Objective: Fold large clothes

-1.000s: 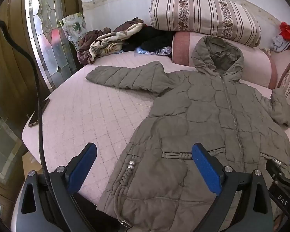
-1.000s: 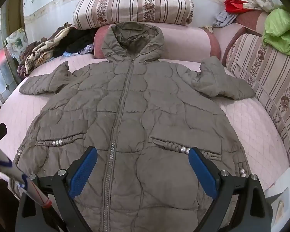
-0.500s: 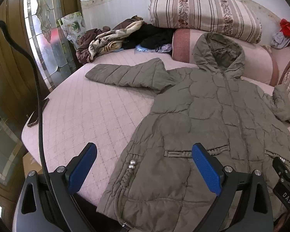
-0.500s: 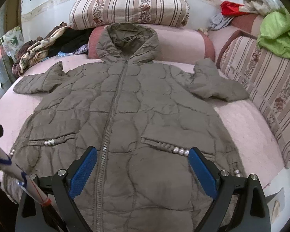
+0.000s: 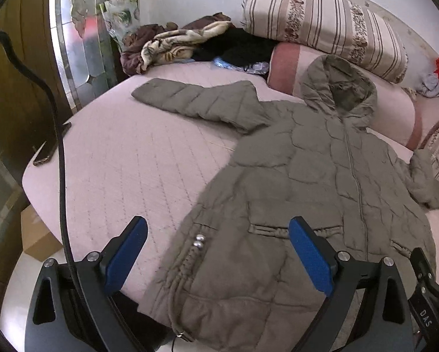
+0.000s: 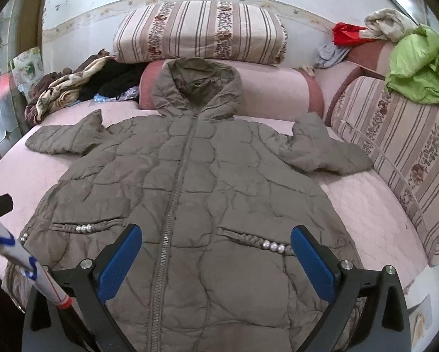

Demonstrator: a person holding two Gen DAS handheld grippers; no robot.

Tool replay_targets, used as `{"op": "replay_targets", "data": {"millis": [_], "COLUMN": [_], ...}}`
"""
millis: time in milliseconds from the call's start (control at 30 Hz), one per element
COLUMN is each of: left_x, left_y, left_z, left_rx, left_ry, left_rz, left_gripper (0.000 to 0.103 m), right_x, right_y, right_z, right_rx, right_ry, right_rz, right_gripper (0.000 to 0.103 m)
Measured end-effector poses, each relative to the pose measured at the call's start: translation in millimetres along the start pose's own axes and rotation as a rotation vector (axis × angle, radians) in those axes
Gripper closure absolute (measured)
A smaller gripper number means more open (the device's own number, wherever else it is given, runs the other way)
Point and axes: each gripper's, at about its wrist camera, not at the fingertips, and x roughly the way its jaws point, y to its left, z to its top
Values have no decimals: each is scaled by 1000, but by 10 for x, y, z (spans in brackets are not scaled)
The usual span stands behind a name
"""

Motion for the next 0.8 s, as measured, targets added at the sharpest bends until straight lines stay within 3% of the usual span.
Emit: {"op": "replay_targets", "data": {"millis": [100, 200, 300, 533, 700, 800], "left_x": [-7, -37, -139, -378, -513, -507], "left_y": [64, 98, 143, 303, 428, 494], "left_z": [1, 17, 59, 171, 242, 305], "left_rx": [-11, -10, -6, -18, -12, -18], "left_ry": [8, 4, -42, -138, -210, -217], "left_rz": [-11, -5, 24, 90, 136, 171], "left_gripper": [6, 6, 6, 6, 6, 6], "right_x": [-7, -115, -208, -250, -475, -466], "right_y": [62, 67, 33, -50, -101, -62], "right_z": [7, -12, 2, 46, 85, 139], "right_rx": [-22, -37, -20, 64, 114, 106], "right_ry": [16, -33, -80, -55, -187, -174], "right_rz": [15, 77, 70, 151, 192, 226], "right_gripper": [0, 0, 0, 1, 2, 2]}}
